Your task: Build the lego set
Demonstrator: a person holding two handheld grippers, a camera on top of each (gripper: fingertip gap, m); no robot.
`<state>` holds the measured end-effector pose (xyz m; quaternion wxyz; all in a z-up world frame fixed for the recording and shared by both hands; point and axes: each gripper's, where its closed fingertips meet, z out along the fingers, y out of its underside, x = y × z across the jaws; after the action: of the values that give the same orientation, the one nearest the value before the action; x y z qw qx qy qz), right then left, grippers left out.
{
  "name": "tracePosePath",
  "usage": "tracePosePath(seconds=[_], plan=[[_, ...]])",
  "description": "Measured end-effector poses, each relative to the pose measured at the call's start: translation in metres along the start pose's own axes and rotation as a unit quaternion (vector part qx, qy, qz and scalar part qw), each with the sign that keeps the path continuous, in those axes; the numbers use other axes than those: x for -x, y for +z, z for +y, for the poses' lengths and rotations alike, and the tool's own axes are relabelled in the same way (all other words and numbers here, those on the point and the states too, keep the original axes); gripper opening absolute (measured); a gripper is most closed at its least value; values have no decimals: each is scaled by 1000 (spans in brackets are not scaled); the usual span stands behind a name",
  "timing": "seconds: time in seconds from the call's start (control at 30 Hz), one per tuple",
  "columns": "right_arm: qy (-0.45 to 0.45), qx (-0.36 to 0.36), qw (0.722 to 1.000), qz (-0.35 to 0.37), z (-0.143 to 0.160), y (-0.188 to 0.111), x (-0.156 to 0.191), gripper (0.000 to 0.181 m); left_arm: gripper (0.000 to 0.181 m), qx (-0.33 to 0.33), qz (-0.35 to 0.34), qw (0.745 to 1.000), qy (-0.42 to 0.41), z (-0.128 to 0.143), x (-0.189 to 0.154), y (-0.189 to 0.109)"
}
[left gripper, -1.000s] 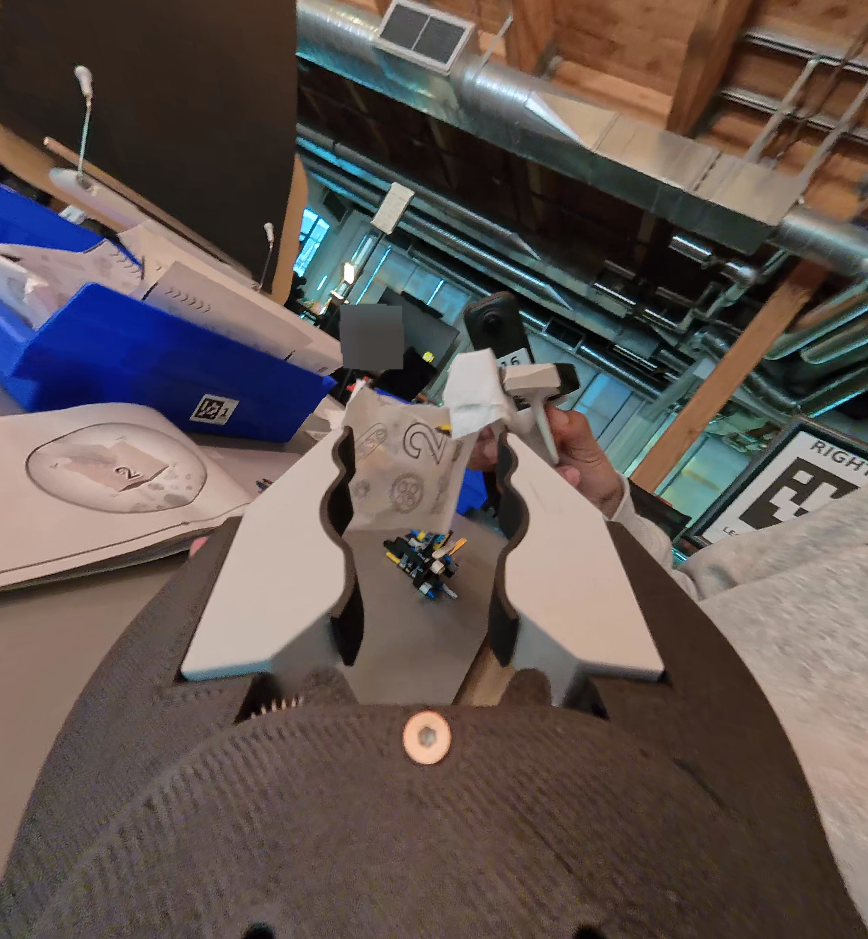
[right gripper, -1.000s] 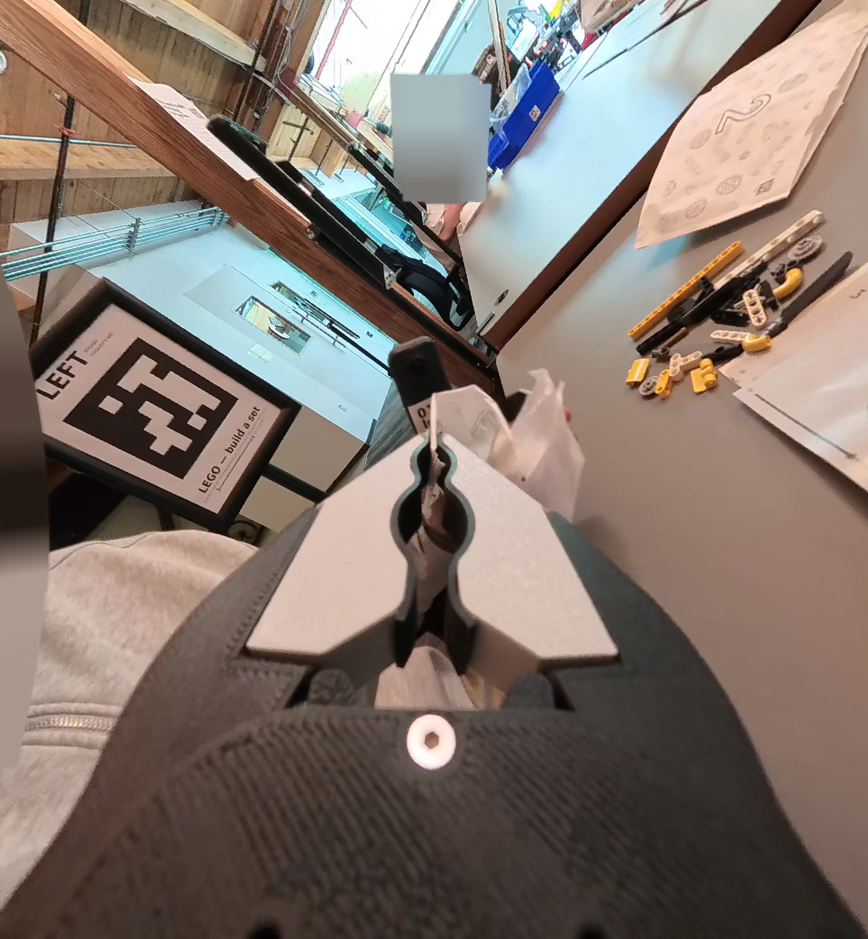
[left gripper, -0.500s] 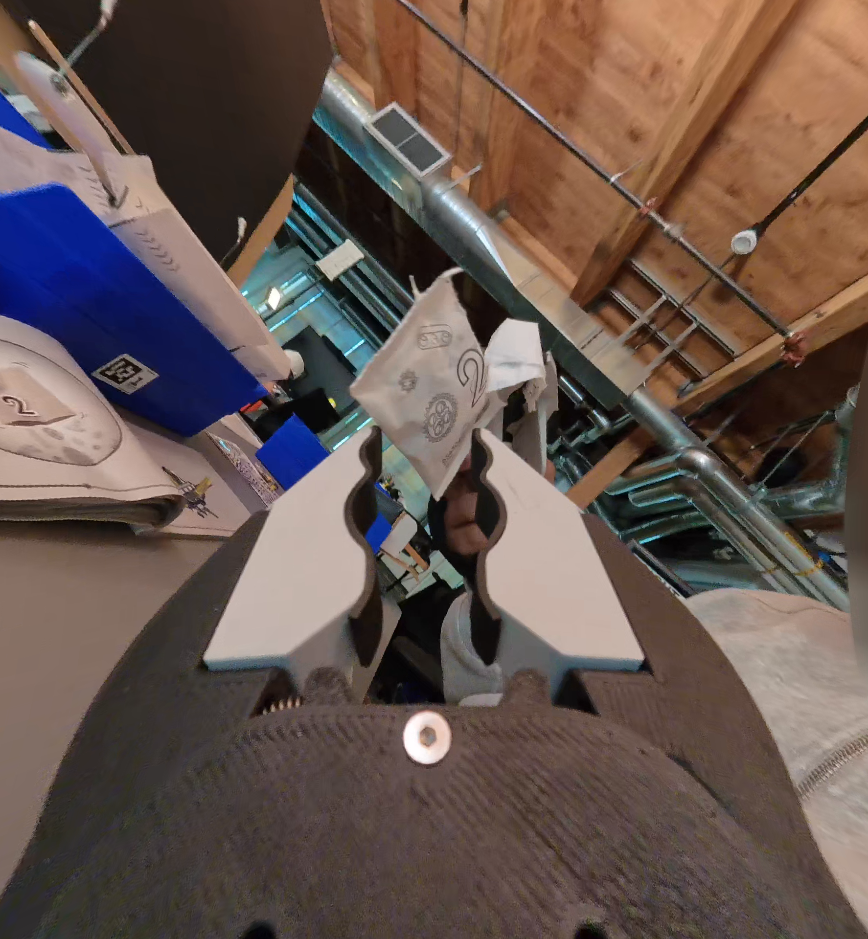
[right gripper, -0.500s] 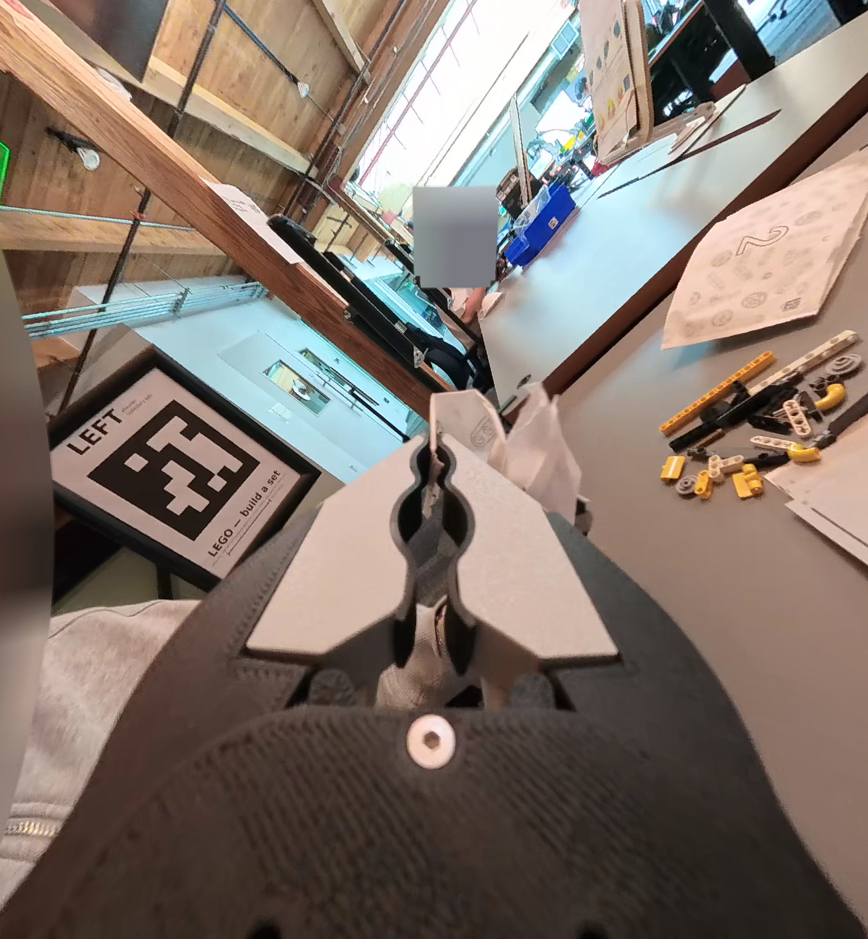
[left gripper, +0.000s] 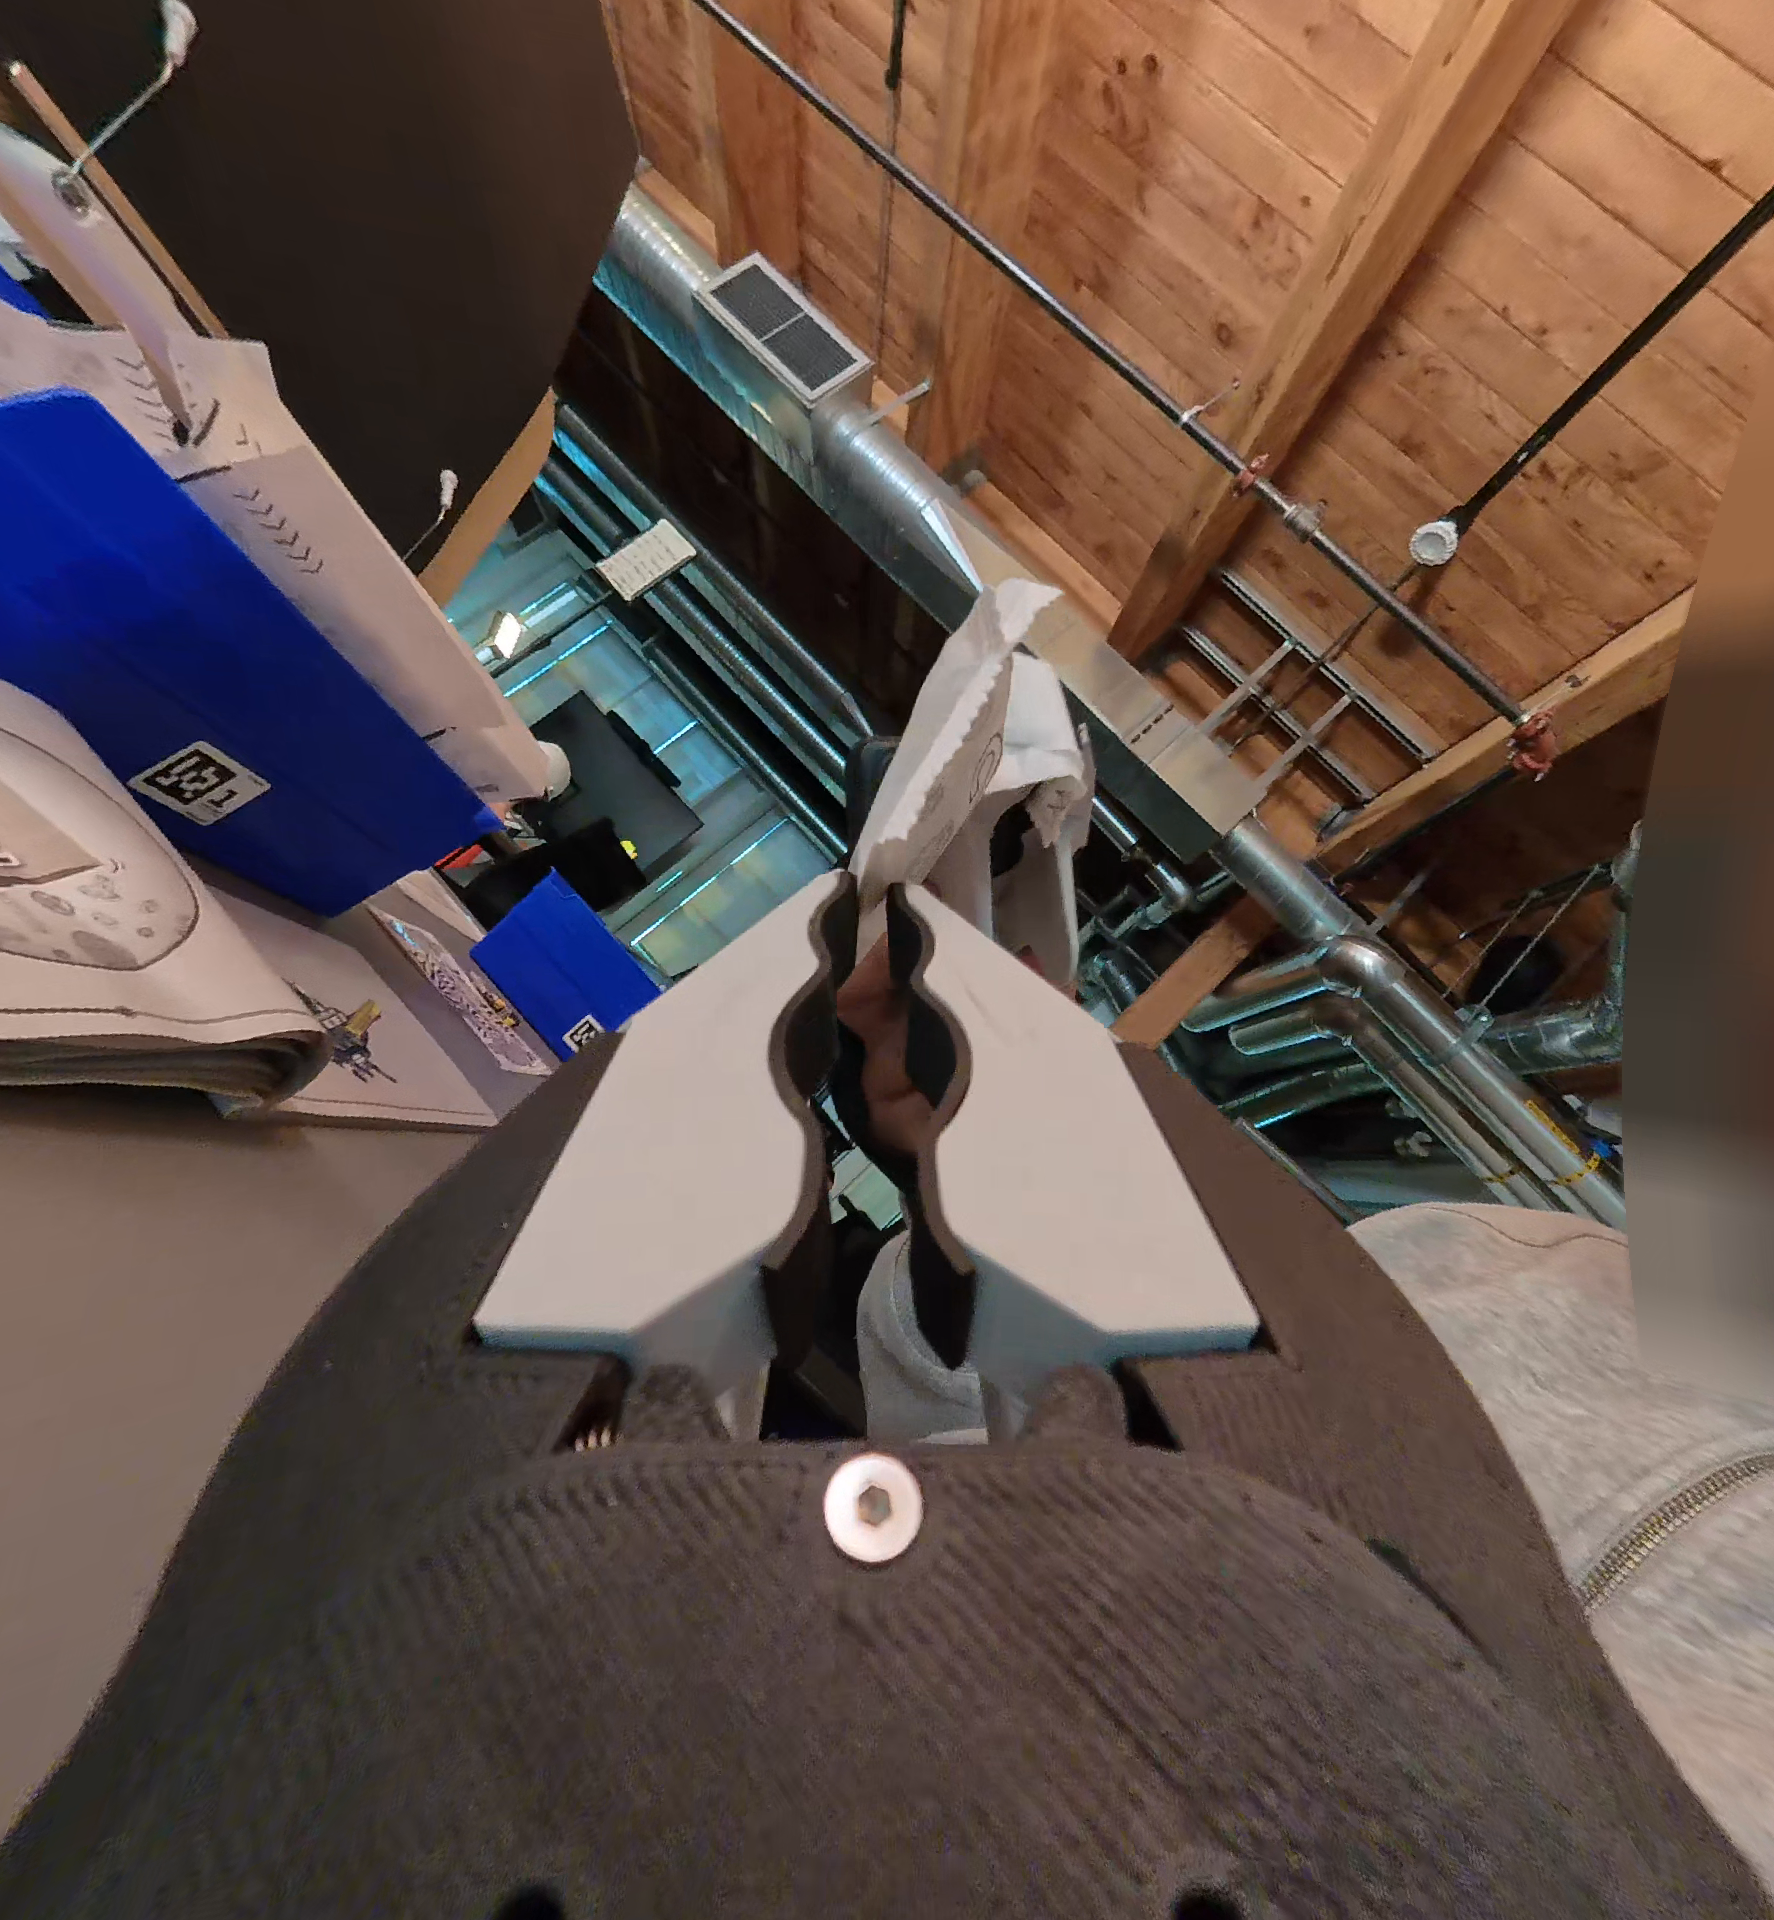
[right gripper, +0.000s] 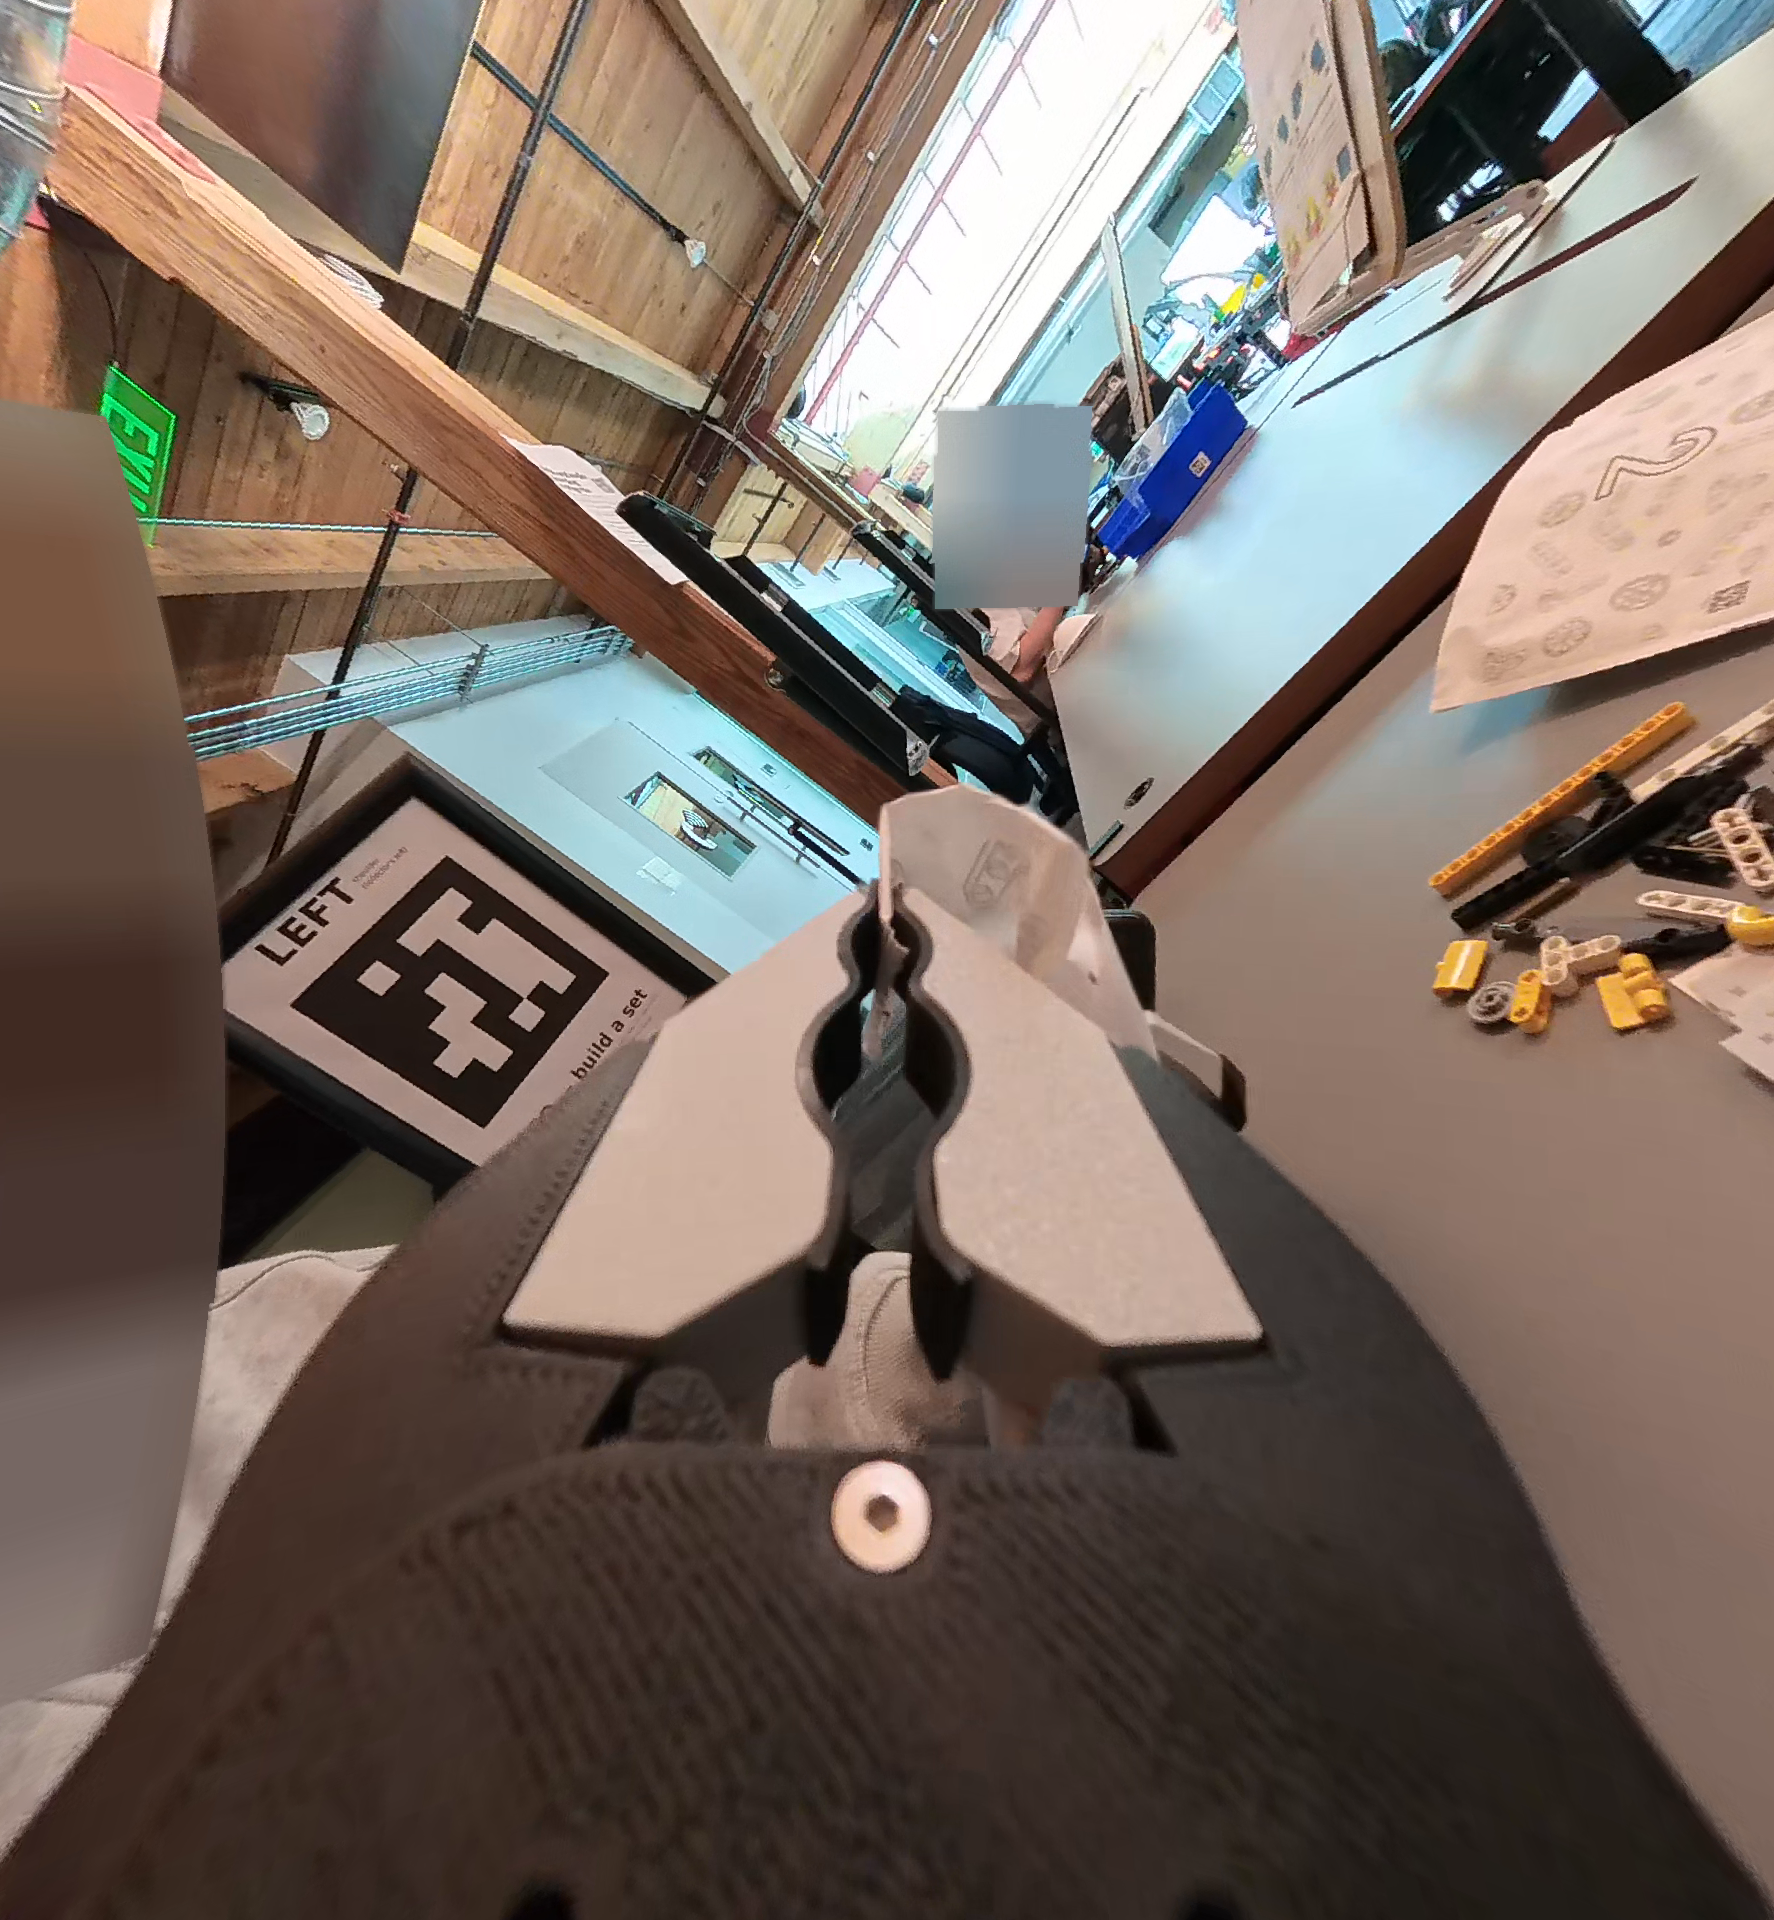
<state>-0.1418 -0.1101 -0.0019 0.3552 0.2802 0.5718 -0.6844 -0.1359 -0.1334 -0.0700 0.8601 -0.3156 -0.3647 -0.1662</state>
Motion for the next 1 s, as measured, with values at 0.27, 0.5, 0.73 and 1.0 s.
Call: tracePosePath(seconds=[0.27, 0.5, 0.73, 1.0], plan=[[-2, 11, 1000, 12, 2, -21, -4, 0, 1, -23, 27, 999, 0, -11, -8, -5], [-43, 72, 996, 40, 18, -35, -8, 0, 46, -19, -45, 998, 30, -16, 8, -9], [-150, 308, 928, 145, 77, -68, -38, 0, 61, 47, -101, 978, 177, -6, 7, -6], [-250, 387, 880, 116, 95, -81, -18, 0, 62, 276, -71, 918, 275, 92, 5, 13]])
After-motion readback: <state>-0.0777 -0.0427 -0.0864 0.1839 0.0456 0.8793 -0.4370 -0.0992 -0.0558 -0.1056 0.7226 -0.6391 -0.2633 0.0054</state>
